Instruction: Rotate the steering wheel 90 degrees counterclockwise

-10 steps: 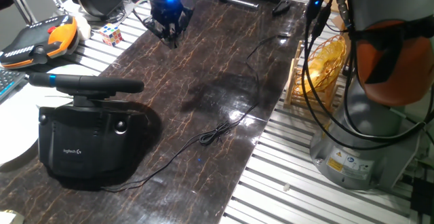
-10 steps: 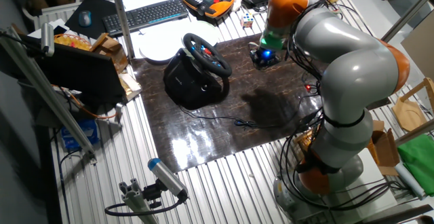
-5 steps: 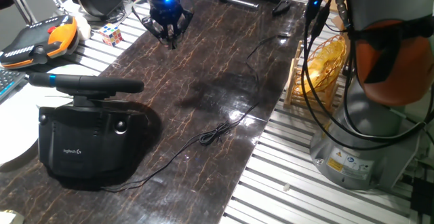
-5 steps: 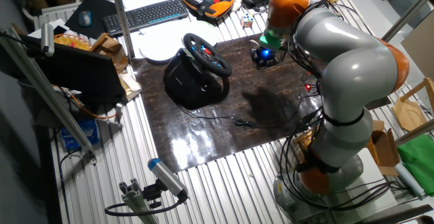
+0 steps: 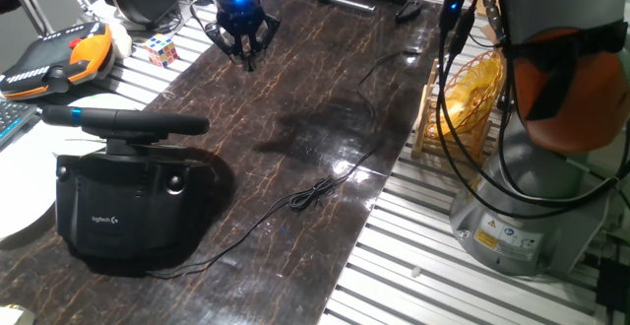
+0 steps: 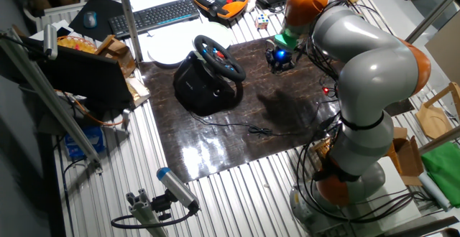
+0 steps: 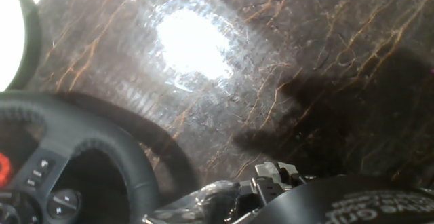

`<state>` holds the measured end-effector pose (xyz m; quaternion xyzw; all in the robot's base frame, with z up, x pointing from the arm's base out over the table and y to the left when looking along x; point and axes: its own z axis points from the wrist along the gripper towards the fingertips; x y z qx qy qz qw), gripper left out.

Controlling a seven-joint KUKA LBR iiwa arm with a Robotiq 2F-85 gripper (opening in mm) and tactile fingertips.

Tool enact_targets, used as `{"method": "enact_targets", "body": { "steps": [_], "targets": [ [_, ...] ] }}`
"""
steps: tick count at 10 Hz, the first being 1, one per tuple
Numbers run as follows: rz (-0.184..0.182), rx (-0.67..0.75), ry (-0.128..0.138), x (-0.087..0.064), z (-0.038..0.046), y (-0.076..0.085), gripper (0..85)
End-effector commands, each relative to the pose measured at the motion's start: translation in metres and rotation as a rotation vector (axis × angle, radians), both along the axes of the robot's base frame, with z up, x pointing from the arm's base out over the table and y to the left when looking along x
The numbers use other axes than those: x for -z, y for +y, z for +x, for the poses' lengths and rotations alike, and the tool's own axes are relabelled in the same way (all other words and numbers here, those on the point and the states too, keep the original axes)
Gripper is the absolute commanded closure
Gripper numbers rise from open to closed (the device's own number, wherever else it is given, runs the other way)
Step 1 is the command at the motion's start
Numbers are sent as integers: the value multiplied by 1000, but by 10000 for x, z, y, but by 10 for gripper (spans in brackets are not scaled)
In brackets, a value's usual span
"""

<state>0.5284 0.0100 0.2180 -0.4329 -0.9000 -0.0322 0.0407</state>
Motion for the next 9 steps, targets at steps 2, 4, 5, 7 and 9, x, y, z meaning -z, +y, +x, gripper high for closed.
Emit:
{"method": "enact_targets", "body": {
  "steps": [2,4,5,7,9],
  "targets": [
    [-2,40,6,1,-1,-5,843],
    [0,58,12,7,4,-6,843],
    [6,70,14,10,7,-7,843],
    [25,108,19,22,17,-7,843],
    [42,192,25,38,35,-5,843]
  ]
}}
